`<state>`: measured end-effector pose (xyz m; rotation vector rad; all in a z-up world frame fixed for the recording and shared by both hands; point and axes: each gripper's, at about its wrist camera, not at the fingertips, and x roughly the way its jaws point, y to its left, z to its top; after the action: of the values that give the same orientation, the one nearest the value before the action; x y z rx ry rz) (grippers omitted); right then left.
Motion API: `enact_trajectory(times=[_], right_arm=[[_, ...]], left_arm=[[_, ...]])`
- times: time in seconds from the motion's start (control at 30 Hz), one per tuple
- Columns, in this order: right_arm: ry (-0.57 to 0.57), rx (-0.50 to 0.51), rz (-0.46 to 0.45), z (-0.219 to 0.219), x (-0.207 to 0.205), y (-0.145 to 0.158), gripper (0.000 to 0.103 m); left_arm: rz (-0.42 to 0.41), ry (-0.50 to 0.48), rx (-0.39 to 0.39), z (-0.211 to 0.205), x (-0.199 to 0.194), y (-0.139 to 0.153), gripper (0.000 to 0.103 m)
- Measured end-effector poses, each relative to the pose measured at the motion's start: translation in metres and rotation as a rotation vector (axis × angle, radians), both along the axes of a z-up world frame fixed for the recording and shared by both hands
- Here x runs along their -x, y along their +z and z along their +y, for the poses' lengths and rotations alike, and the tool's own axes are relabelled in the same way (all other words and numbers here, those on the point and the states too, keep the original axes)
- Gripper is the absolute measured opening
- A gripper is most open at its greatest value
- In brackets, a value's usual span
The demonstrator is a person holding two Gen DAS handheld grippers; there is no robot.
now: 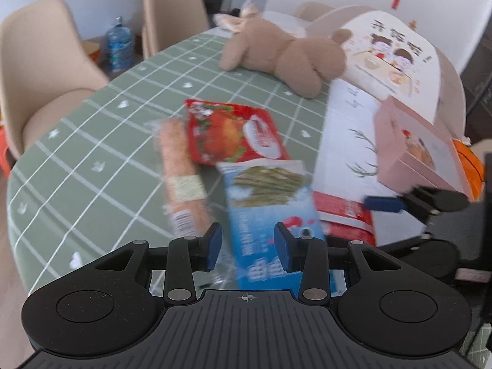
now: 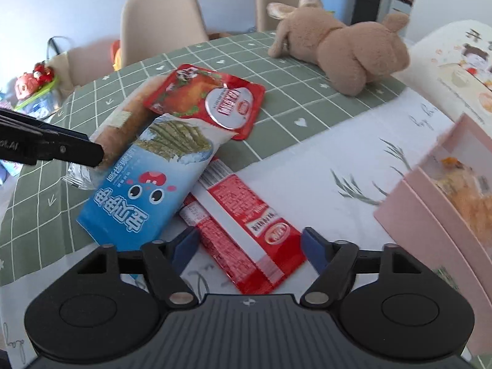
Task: Organize snacks
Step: 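Move the right tool to the red sausage sticks while the left tool approaches the blue seaweed packet, then close the right tool on the red sausage sticks while the left tool grasps the blue seaweed packet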
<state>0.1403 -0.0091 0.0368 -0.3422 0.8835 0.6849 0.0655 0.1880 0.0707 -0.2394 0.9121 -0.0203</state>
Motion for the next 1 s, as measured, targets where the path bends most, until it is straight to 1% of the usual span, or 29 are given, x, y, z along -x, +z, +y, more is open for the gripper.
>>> enact_trajectory(times=[0.07,0.13,0.2,0.27,0.33,0.4,0.47,0.5,0.57,0.6,0.63,0.7,0.77,0.83,0.93,1.0], right_arm=[[0.032,0.004,-0.025,0.014,0.0,0.0,0.079],[0.063,0.001,-0.039,0.028,-0.001,-0.003,0.082],[0.087,0.01,-0.068,0.038,0.002,-0.005,0.083],[0.086,0.015,-0.093,0.04,0.003,-0.004,0.083],[0.067,-0.017,-0.088,0.033,0.002,-0.001,0.083],[0.058,-0.056,-0.065,0.025,-0.004,-0.001,0.083],[0.057,-0.065,-0.053,0.025,-0.011,-0.005,0.084],[0.054,-0.061,-0.052,0.028,-0.014,-0.007,0.084],[0.039,-0.061,-0.052,0.035,-0.02,-0.011,0.084],[0.028,-0.075,-0.039,0.037,-0.021,-0.011,0.082],[0.015,-0.087,-0.019,0.037,-0.022,-0.011,0.078],[-0.027,-0.093,0.001,0.034,-0.017,-0.007,0.061],[-0.067,-0.106,0.051,0.022,-0.009,-0.002,0.056],[-0.121,-0.119,0.094,0.001,0.002,0.001,0.053],[-0.215,-0.11,0.105,-0.035,0.024,0.003,0.053],[-0.268,-0.089,0.084,-0.059,0.041,0.003,0.053]], left_arm=[[-0.004,-0.007,-0.008,-0.005,-0.007,0.002,0.042],[-0.009,-0.001,-0.023,-0.008,-0.014,0.004,0.042],[-0.016,0.025,-0.046,-0.007,-0.016,0.008,0.042],[-0.04,0.065,-0.074,-0.002,-0.015,0.013,0.042],[-0.052,0.121,-0.099,0.009,-0.014,0.016,0.042],[-0.039,0.164,-0.095,0.022,-0.013,0.012,0.042],[-0.021,0.188,-0.093,0.031,-0.013,0.008,0.042],[-0.017,0.186,-0.09,0.033,-0.013,0.006,0.042],[-0.019,0.144,-0.072,0.03,-0.013,0.006,0.042],[-0.02,0.113,-0.06,0.027,-0.012,0.006,0.042],[-0.02,0.083,-0.052,0.022,-0.014,0.005,0.042],[-0.016,0.042,-0.056,0.013,-0.018,0.003,0.042],[0.001,0.033,-0.08,0.005,-0.022,-0.003,0.042],[0.015,0.048,-0.085,0.0,-0.025,-0.01,0.042],[0.025,0.032,-0.076,-0.011,-0.024,-0.02,0.042],[0.016,0.001,-0.103,-0.024,-0.022,-0.023,0.044]])
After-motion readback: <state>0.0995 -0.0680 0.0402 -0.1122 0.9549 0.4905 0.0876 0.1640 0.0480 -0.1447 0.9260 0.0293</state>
